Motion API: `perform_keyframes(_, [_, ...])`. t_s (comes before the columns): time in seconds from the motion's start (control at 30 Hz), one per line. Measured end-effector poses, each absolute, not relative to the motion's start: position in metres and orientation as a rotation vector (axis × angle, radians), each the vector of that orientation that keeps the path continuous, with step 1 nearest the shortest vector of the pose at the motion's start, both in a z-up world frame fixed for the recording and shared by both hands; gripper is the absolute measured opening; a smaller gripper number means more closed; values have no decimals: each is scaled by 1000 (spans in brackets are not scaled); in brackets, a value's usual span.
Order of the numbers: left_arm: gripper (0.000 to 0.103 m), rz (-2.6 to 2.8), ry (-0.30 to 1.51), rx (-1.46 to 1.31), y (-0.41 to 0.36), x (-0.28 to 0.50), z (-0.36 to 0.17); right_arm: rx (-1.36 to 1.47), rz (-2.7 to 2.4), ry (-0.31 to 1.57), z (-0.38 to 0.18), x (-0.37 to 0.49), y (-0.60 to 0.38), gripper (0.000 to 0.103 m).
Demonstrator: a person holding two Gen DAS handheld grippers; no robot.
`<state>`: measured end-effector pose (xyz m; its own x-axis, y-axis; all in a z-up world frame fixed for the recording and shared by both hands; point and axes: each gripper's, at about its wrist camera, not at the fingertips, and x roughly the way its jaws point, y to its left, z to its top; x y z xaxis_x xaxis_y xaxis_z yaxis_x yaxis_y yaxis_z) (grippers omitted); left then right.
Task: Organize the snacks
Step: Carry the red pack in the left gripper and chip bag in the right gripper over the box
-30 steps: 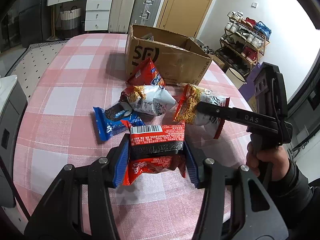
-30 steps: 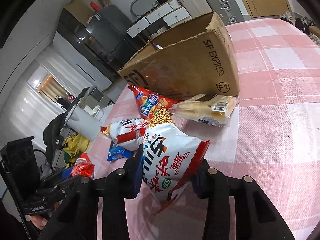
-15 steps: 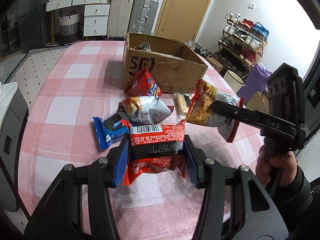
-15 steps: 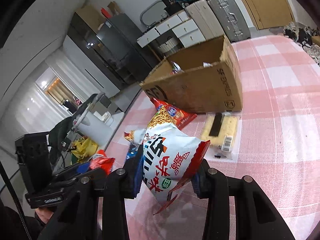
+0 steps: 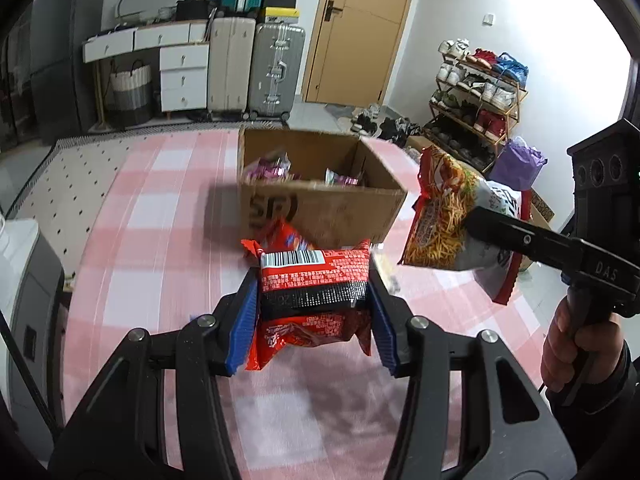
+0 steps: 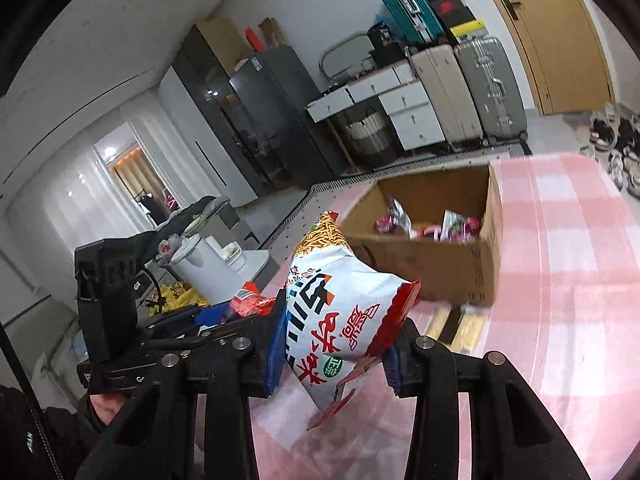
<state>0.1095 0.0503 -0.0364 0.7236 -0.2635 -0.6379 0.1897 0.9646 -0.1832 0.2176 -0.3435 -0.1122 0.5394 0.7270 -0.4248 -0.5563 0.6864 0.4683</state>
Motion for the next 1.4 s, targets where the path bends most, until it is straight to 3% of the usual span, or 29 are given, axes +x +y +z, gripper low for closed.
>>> perform_keyframes(0.83, [48,-232,661,-60,51,252,38,153,712,528,-12,302,-334,40])
perform_keyframes(1.4, [48,-267,729,-115,42,362,20,128,604,605,-22,396,-310,40])
